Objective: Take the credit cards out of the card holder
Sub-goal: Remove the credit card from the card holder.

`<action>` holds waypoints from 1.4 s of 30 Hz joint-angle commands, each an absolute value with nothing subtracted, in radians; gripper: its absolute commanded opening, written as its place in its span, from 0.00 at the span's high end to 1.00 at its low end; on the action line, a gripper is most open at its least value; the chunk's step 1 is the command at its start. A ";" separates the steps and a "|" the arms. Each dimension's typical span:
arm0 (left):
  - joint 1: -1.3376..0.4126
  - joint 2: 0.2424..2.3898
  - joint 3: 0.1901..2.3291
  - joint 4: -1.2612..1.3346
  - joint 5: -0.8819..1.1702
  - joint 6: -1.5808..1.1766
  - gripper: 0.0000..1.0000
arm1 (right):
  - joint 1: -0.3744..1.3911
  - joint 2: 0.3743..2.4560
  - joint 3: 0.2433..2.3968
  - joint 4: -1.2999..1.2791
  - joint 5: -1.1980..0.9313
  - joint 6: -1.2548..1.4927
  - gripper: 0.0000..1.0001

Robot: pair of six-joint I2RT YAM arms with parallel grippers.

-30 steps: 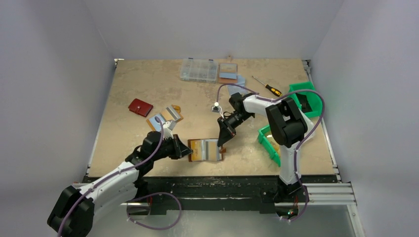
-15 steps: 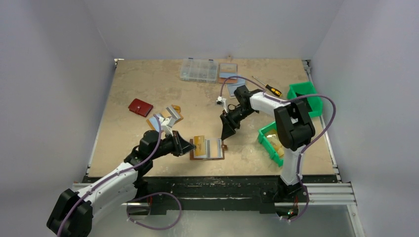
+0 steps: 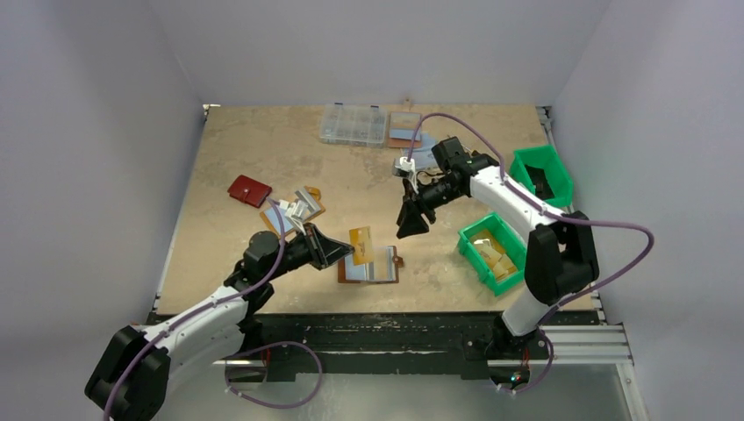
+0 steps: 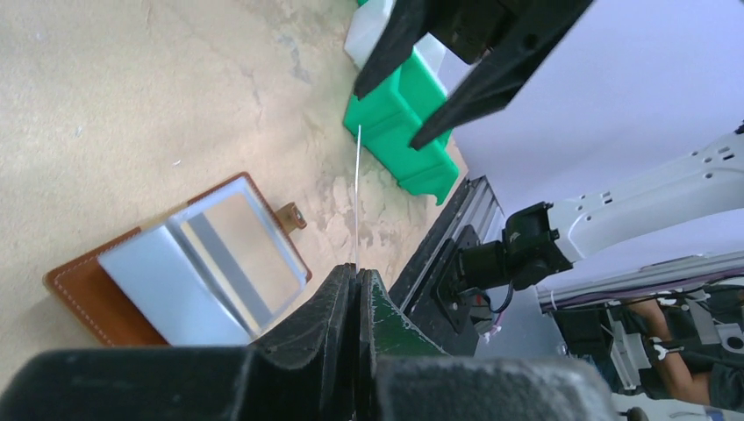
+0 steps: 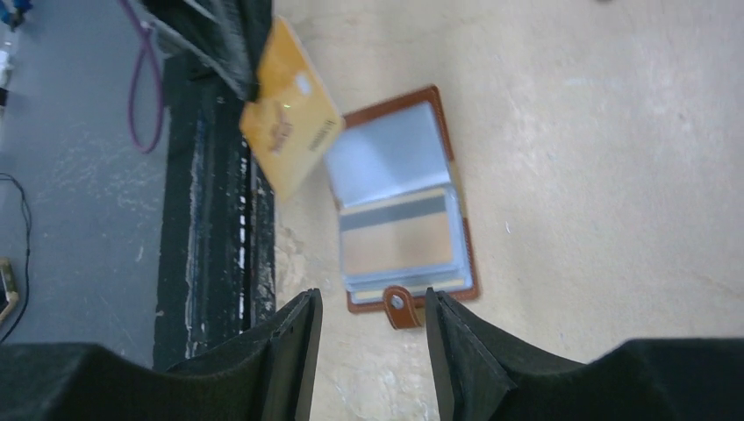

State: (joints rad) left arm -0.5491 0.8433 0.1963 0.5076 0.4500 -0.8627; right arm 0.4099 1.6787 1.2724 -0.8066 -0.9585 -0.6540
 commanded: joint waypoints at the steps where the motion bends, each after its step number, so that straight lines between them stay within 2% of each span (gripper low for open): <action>1: -0.545 0.870 0.180 0.720 0.454 -0.918 1.00 | 0.399 1.602 1.259 -0.852 -1.112 -0.755 0.46; 14: -0.632 0.908 0.206 0.806 0.349 -0.865 1.00 | 0.392 1.656 1.275 -0.896 -1.259 -0.746 0.44; 31: -0.739 1.082 0.247 0.959 0.304 -0.852 1.00 | 0.427 1.717 1.256 -0.824 -1.287 -0.635 0.48; 35: -0.745 1.089 0.247 0.965 0.301 -0.853 1.00 | 0.436 1.720 1.257 -0.825 -1.305 -0.633 0.51; 42: -0.754 1.108 0.253 0.976 0.299 -0.853 1.00 | 0.448 1.726 1.261 -0.823 -1.347 -0.611 0.68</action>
